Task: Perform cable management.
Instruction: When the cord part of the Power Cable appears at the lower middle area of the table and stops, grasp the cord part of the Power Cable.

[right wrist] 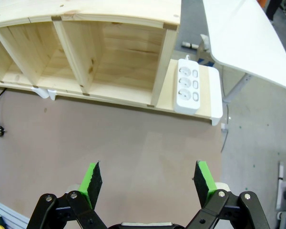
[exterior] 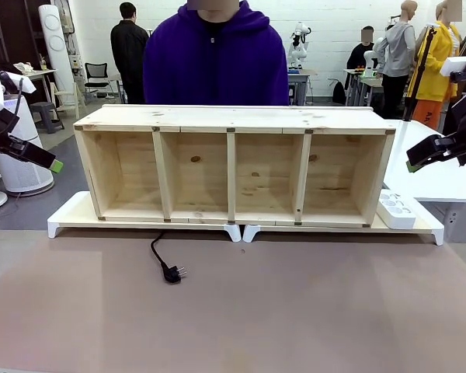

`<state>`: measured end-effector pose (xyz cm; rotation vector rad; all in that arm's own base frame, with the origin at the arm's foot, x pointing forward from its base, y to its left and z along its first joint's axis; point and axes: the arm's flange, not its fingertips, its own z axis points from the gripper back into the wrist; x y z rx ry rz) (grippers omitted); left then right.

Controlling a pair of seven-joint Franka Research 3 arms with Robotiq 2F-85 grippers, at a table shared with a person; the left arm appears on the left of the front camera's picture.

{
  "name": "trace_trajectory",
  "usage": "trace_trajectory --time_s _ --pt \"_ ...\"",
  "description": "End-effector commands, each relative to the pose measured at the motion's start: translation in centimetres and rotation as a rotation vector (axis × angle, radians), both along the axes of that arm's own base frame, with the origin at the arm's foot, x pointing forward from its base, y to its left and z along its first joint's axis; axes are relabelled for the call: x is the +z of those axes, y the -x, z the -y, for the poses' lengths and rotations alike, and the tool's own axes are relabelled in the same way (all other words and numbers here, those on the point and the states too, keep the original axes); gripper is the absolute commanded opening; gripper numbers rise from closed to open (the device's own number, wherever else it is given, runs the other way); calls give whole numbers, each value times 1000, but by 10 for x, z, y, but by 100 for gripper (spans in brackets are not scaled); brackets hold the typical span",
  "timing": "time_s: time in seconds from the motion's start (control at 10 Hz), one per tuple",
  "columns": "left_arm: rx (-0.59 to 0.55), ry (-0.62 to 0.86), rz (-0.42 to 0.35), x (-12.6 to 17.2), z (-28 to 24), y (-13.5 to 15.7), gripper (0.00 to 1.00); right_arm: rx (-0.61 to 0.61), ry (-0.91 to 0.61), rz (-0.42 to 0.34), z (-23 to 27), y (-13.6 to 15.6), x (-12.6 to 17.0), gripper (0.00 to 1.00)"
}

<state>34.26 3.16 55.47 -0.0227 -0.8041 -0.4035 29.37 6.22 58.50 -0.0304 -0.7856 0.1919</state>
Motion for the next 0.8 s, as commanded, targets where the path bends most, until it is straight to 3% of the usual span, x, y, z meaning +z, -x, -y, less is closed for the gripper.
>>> trace_trajectory --time_s 0.0,0.7 --pt "6 7 8 1 0 0 100 -12 -14 -1 -1 0 0 100" --pt "6 7 8 1 0 0 100 -12 -14 -1 -1 0 0 100"
